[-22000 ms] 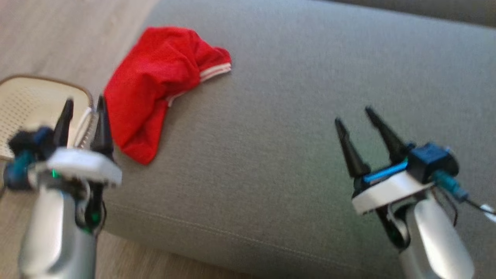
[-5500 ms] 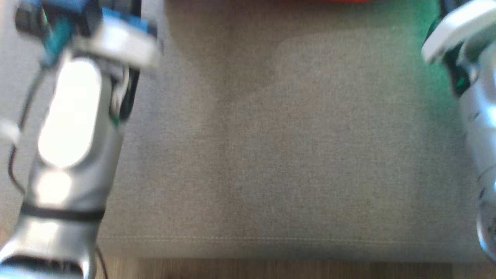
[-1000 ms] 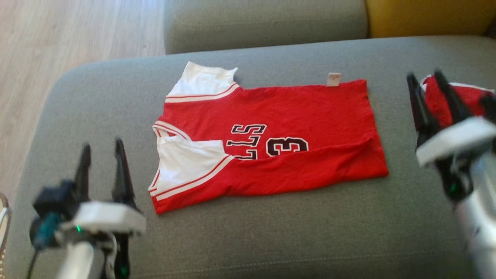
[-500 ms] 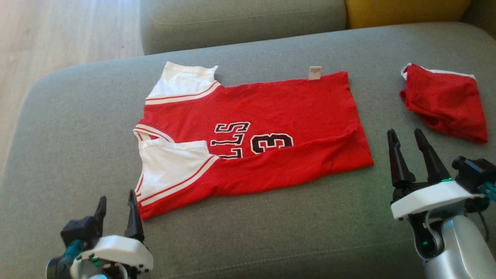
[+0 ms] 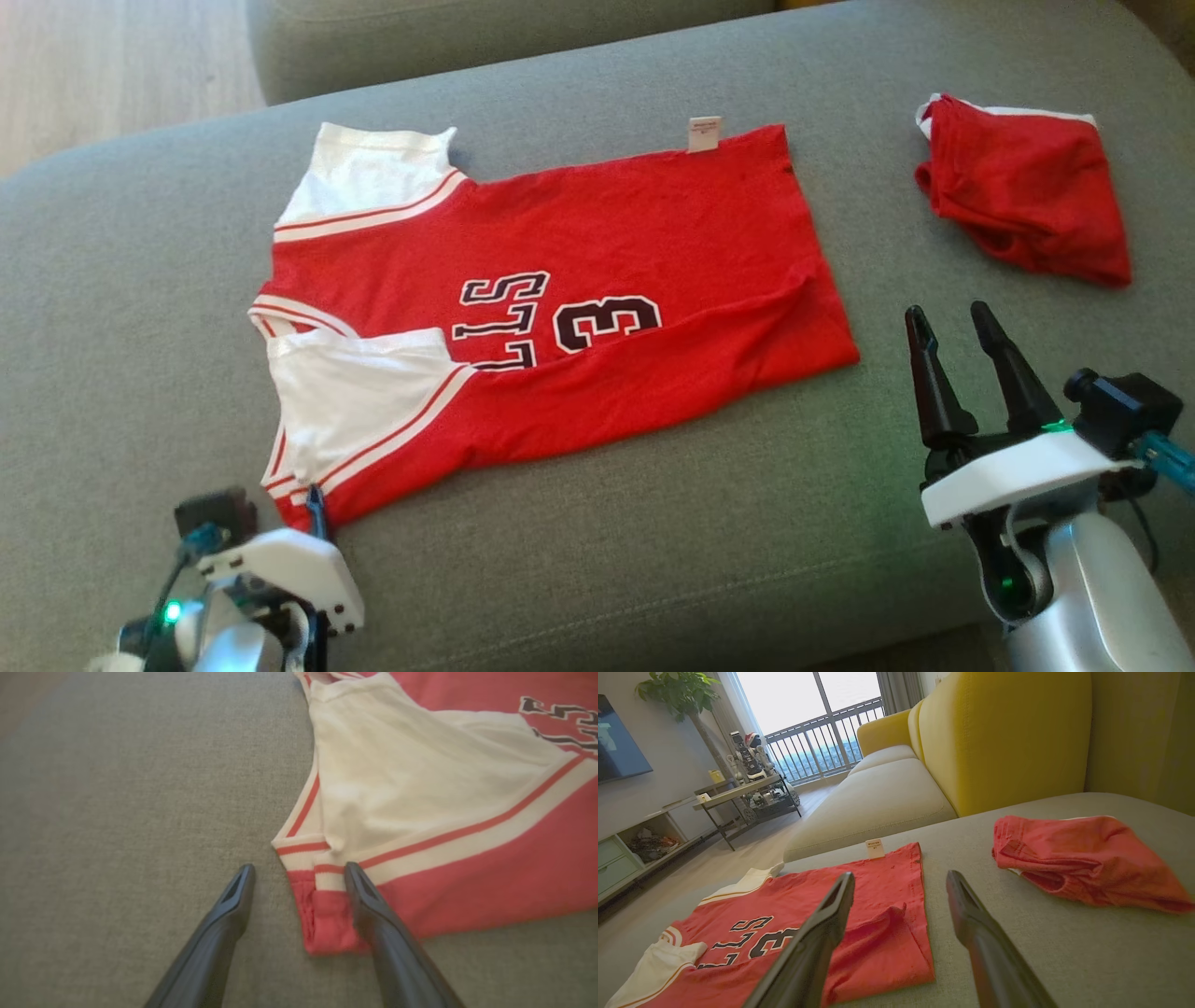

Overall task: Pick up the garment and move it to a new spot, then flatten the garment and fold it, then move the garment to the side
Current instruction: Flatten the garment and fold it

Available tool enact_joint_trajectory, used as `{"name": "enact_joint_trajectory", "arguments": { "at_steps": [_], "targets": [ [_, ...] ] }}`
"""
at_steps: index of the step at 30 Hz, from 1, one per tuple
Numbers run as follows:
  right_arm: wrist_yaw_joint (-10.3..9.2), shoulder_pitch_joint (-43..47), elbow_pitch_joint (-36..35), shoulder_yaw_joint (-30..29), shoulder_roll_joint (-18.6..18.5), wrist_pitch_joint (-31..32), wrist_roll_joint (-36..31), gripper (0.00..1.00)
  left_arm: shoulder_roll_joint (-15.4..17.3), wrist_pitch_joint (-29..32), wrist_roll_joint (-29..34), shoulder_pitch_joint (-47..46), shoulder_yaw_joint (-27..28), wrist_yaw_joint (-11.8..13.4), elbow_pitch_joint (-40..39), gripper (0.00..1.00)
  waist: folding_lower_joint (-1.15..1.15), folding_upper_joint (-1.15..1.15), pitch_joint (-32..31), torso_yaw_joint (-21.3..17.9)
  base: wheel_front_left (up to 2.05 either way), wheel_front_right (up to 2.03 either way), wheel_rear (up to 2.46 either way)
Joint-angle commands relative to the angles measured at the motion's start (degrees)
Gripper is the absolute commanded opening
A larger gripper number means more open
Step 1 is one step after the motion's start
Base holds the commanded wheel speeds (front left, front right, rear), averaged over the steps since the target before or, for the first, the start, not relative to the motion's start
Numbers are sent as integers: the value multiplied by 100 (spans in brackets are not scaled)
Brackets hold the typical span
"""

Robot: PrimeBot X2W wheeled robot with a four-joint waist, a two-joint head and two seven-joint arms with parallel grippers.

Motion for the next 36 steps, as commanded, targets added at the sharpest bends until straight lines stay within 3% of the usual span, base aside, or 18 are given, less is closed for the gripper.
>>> {"name": "enact_joint_trajectory", "arguments": {
  "at_steps": [1,6,7,10,16,20,28,36],
  "targets": [
    [-2,-225,-220,120,27,16,28,100,104,87,58,-309,173,70,58,100,0,0,55,-53,0,0,0],
    [-2,-224,-196,89,33,16,36,100,76,215,-1,-407,96,-73,262,97,0,0,80,-70,0,0,0],
    [-2,-222,-170,66,39,28,32,100,63,260,-21,-428,60,-143,294,2,0,0,81,-63,0,0,0],
    [-2,-237,-33,-7,81,134,40,100,44,270,-57,-475,1,-268,314,0,0,0,67,-22,0,0,0],
    [-2,-328,582,-211,212,619,327,100,145,-313,54,-540,7,-226,29,0,0,0,3,178,0,0,0],
    [-2,-486,1277,-338,231,853,940,100,196,-628,140,-526,-18,-223,-303,0,0,0,-49,373,0,0,0],
    [-2,-1351,3241,-245,233,681,2033,100,179,-760,343,-431,-329,-328,-925,0,0,0,-24,719,0,0,0],
    [-2,-1911,4007,318,234,305,2734,100,158,-667,413,-470,-520,-344,-992,0,0,0,49,832,0,0,0]
  ]
}}
